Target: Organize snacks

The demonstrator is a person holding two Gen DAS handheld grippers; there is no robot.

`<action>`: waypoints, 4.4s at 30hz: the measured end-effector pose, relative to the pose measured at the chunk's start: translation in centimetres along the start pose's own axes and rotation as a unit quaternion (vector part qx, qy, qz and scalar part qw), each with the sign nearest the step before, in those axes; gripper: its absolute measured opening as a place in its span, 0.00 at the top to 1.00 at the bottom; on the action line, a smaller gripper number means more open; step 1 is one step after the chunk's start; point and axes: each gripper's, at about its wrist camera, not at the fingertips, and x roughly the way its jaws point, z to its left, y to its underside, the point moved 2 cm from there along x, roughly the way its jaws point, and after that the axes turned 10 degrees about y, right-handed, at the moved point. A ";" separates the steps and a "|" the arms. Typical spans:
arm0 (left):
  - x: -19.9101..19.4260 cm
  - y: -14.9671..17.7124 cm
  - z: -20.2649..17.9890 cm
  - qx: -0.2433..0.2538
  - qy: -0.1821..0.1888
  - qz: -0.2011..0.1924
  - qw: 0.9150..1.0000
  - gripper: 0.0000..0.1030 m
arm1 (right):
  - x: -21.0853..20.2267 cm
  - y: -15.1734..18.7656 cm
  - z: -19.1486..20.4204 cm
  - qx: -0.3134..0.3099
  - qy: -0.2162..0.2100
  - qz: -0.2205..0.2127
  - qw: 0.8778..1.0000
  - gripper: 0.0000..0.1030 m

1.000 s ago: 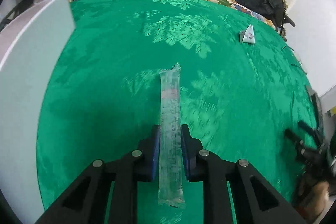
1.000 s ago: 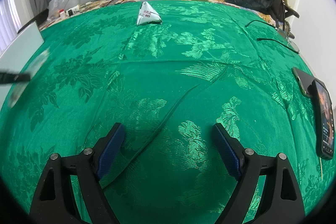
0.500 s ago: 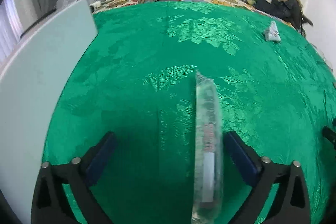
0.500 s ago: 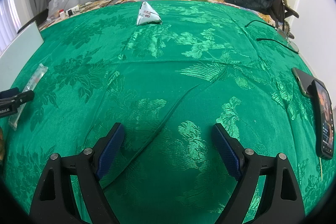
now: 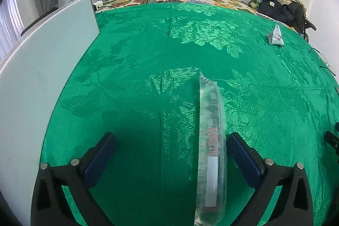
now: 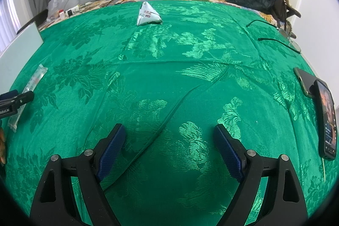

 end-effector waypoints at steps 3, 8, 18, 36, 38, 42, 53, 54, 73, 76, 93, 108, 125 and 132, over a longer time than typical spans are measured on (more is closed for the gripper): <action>0.2 -0.2 -0.1 0.000 0.001 0.000 1.000 0.00 | 0.1 -0.7 0.1 -0.015 -0.005 0.020 1.000 0.15; 0.2 -0.2 -0.1 -0.001 0.002 0.000 1.000 0.00 | -1.2 -8.0 0.4 0.011 -0.032 -0.069 0.997 0.15; 0.2 -0.1 -0.1 -0.001 0.002 0.000 1.000 0.00 | 11.1 -20.0 6.1 -0.025 -0.038 0.004 0.999 0.15; 0.2 -0.2 -0.1 -0.001 0.002 0.000 1.000 0.00 | 6.8 -16.4 4.1 -0.002 -0.107 0.019 0.994 0.54; 0.2 -0.1 -0.1 -0.001 0.002 0.000 1.000 0.00 | 4.3 -14.1 4.1 -0.011 -0.121 0.015 0.992 0.53; 0.2 -0.1 -0.1 -0.001 0.002 0.001 1.000 0.00 | -0.1 -7.6 4.1 -0.018 -0.124 0.002 0.992 0.53; 0.2 -0.1 -0.1 -0.001 0.003 0.001 1.000 0.00 | -2.1 -0.8 5.8 -0.040 -0.077 -0.017 0.996 0.51; 0.2 -0.1 -0.1 -0.001 0.003 0.001 1.000 0.00 | -1.9 -0.8 5.9 -0.041 -0.075 -0.016 0.996 0.50; 0.0 0.1 -0.8 0.044 0.038 0.046 0.997 0.00 | -2.7 0.0 4.3 -0.037 -0.130 0.037 0.990 0.27; 0.0 0.1 -2.0 0.077 0.058 0.078 0.992 0.02 | -3.4 -0.2 4.2 -0.051 -0.124 0.035 0.990 0.27; -11.5 3.0 2.0 -0.086 0.222 0.034 0.971 0.83 | -8.5 -2.2 4.7 -0.019 -0.141 0.029 0.989 0.58; -30.0 4.4 22.5 -0.165 0.045 -0.081 0.982 0.82 | -23.1 -7.4 32.8 -0.182 -0.376 -0.004 0.909 0.57; -32.8 7.5 27.1 -0.164 -0.198 -0.113 0.960 0.02 | -23.0 -7.3 41.8 -0.224 -0.322 -0.013 0.920 0.31; -34.1 7.8 25.8 -0.159 -0.278 -0.096 0.942 0.00 | -24.0 -6.3 41.2 -0.252 -0.280 -0.037 0.926 0.23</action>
